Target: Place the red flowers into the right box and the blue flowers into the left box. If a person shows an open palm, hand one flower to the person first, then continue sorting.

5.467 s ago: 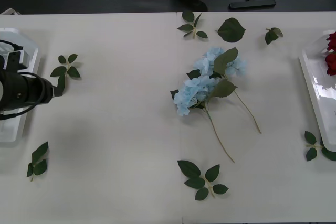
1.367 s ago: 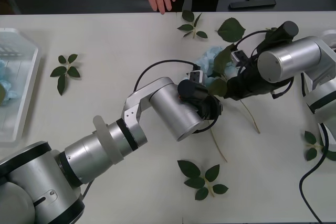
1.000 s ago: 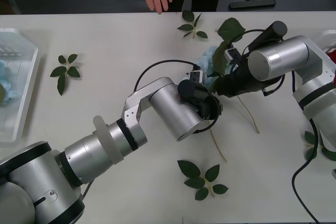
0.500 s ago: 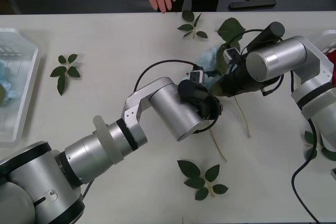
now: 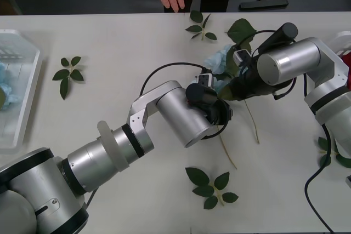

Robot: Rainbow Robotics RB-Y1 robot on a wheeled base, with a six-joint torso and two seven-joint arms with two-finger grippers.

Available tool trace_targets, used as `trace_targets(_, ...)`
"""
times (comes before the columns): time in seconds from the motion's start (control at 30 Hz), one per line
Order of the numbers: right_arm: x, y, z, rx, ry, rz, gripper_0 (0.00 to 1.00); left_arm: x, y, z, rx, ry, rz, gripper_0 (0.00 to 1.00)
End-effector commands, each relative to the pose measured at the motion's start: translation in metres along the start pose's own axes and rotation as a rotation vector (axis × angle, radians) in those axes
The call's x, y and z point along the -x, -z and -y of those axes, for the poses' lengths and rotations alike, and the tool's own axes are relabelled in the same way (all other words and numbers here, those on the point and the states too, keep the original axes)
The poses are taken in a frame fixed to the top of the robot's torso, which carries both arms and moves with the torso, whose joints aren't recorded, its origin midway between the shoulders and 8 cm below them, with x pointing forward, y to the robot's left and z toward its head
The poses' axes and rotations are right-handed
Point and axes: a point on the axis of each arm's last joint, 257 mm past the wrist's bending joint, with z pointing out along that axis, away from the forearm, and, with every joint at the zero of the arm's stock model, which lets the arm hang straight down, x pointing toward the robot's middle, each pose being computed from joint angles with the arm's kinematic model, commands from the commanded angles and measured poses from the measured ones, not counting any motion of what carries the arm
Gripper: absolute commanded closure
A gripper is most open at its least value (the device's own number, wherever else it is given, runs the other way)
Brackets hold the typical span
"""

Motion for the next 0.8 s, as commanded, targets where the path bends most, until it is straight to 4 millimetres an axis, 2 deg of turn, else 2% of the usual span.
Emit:
trace_targets(0.03, 0.052, 0.041, 0.035, -0.003, -0.105, 0.118, 1.00, 0.015, 0.007, 0.040, -0.054, -0.077, 0.038, 0.00)
trace_targets(0.17, 0.078, 0.082, 0.074, 0.039, -0.194, 0.217, 1.00, 0.015, 0.007, 0.040, -0.054, -0.077, 0.038, 0.00)
trace_targets(0.23, 0.098, 0.112, 0.095, 0.075, -0.219, 0.299, 1.00, 0.015, 0.007, 0.040, -0.054, -0.077, 0.038, 0.00)
trace_targets(0.33, 0.122, 0.148, 0.109, 0.121, -0.213, 0.400, 1.00, 0.015, 0.007, 0.040, -0.054, -0.077, 0.038, 0.00)
trace_targets(0.4, 0.142, 0.171, 0.111, 0.136, -0.168, 0.468, 1.00, 0.015, 0.007, 0.040, -0.054, -0.077, 0.038, 0.00)
trace_targets(0.5, 0.171, 0.199, 0.100, 0.168, -0.096, 0.557, 1.00, 0.015, 0.007, 0.040, -0.054, -0.077, 0.038, 0.00)
trace_targets(0.7, 0.242, 0.261, 0.050, 0.296, 0.001, 0.836, 1.00, 0.015, 0.007, 0.040, -0.054, -0.077, 0.038, 0.00)
trace_targets(0.73, 0.259, 0.277, 0.037, 0.314, 0.031, 0.910, 1.00, 0.015, 0.007, 0.040, -0.054, -0.077, 0.038, 0.00)
trace_targets(0.77, 0.265, 0.284, 0.031, 0.322, 0.043, 0.939, 1.00, 0.015, 0.007, 0.040, -0.054, -0.077, 0.038, 0.00)
trace_targets(0.8, 0.279, 0.299, 0.020, 0.335, 0.062, 1.001, 1.00, 0.015, 0.007, 0.040, -0.054, -0.077, 0.038, 0.00)
